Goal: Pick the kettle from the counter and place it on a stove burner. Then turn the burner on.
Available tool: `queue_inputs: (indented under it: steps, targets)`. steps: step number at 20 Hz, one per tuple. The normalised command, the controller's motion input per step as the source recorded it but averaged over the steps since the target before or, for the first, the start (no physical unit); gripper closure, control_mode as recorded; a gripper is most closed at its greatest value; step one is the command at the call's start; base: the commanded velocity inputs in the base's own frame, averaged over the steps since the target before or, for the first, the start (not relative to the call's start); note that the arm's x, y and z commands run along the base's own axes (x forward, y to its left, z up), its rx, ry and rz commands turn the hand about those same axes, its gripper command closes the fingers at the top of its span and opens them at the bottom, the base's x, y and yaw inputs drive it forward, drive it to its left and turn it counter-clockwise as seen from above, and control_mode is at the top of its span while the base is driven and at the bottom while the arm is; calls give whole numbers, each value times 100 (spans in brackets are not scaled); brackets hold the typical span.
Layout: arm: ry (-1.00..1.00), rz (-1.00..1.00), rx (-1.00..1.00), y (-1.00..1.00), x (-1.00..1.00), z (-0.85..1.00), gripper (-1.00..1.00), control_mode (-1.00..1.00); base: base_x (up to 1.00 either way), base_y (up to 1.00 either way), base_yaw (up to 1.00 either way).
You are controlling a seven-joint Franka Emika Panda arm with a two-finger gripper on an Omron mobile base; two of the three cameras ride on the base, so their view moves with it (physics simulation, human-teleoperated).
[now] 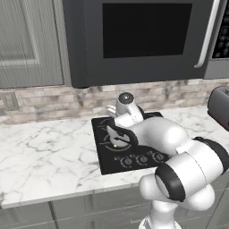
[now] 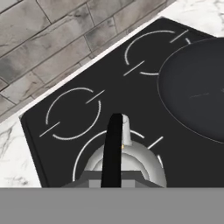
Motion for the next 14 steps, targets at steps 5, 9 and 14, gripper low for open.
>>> queue_inputs:
  steps: [5,9,14]
  targets:
    - [0,0,3,9,16,-3,100,-100,0,0,0]
    - [0,0,1,2,0,0,100,-100,0,0,0]
    - [0,0,0,0,0,-6,100,-100,0,0,0]
